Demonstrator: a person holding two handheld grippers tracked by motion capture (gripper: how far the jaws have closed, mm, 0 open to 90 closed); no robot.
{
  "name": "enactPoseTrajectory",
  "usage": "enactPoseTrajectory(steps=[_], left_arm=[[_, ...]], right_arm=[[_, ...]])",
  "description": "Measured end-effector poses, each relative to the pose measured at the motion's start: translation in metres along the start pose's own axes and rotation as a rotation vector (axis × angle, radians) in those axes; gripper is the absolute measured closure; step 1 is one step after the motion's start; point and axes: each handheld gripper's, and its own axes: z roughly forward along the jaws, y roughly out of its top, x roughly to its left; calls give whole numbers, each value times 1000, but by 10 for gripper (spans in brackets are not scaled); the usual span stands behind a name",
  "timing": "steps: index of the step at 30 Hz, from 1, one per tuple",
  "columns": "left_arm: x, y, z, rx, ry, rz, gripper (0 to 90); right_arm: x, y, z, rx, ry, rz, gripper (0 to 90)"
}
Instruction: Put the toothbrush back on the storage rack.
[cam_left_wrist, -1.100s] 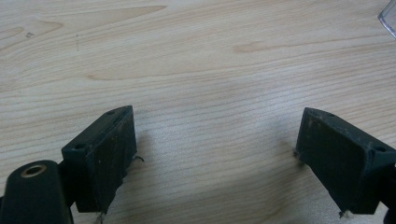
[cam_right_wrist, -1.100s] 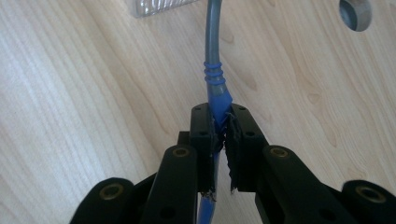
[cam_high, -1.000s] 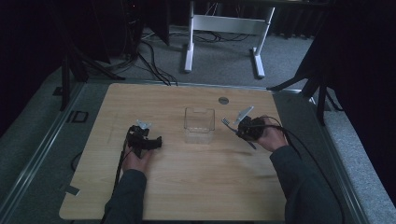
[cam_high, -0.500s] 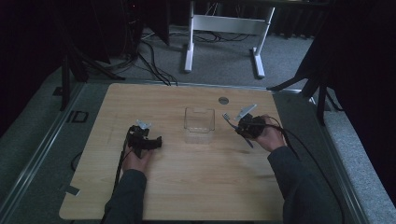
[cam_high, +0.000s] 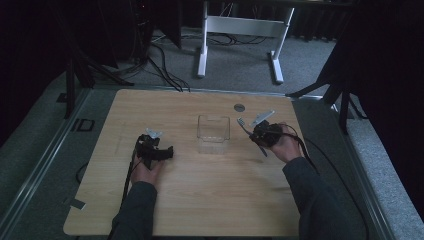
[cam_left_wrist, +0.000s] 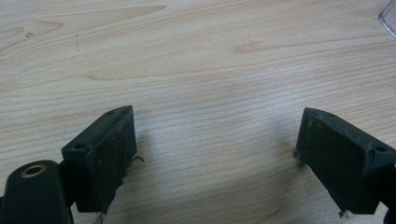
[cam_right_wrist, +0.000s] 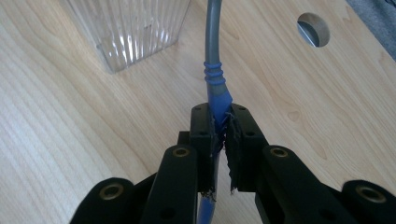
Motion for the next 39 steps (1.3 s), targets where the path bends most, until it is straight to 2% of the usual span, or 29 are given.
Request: enactPoseTrajectory(steps=[22,26,29,39], left_arm=[[0,0,0,0,0,1,124],[0,0,0,2,0,2,124],[0,0,0,2,0,2,124],[0,0,0,1,0,2,124]], right_arm=[[-6,5,-7,-96,-63,89,816],[-7,6,-8,-114,-62,101,815],[-8,6,-9,-138,-44,127,815],[-10,6,-11,-174,-56,152,815]])
